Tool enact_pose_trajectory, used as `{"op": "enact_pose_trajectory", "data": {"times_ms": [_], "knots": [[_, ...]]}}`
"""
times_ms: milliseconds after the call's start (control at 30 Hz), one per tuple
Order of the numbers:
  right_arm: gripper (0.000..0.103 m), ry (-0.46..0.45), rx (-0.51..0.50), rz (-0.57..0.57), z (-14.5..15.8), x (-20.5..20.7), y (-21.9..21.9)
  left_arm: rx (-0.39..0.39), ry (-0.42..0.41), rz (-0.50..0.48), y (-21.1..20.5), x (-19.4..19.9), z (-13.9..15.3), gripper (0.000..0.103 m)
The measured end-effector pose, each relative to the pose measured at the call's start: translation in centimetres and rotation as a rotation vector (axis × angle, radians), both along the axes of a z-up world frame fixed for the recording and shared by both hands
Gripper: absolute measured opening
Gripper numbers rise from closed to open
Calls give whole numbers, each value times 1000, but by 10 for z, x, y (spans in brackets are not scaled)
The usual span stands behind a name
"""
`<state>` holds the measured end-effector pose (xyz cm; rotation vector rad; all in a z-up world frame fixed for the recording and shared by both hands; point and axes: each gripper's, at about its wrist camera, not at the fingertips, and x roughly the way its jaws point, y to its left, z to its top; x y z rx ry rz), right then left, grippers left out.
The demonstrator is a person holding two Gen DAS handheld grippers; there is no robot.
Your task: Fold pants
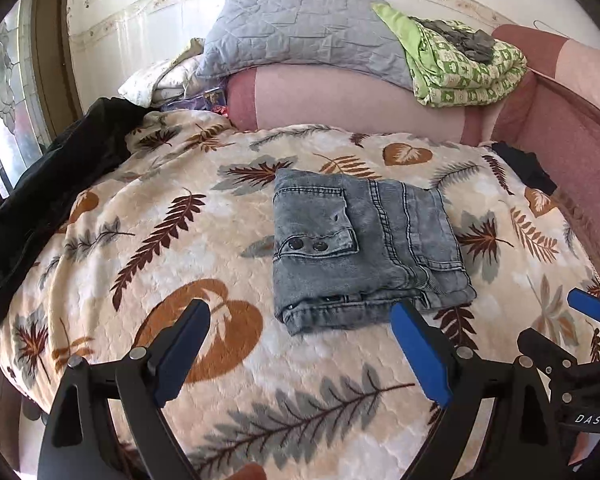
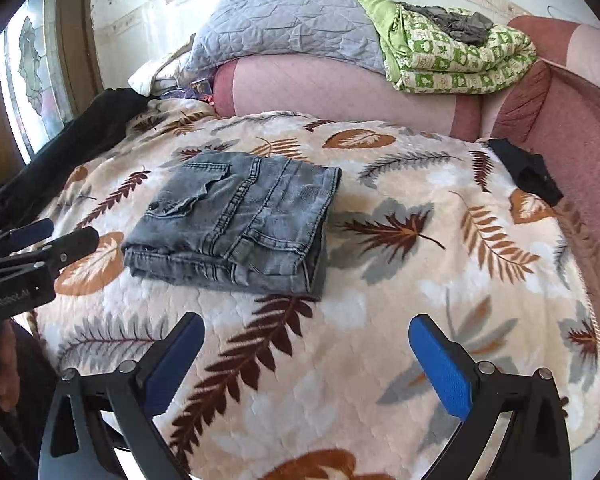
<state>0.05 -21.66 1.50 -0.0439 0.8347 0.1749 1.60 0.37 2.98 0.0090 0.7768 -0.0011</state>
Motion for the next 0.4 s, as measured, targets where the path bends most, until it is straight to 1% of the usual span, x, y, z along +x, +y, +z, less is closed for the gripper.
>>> {"op": "enact_pose_trajectory", "data": {"times_ms": [200, 400], "knots": [[103, -22, -16, 4, 10, -3, 3, -10, -16, 0, -2, -10, 9, 92], [103, -29, -23, 23, 16, 0, 11, -25, -21, -35, -5, -8, 12, 92]]}}
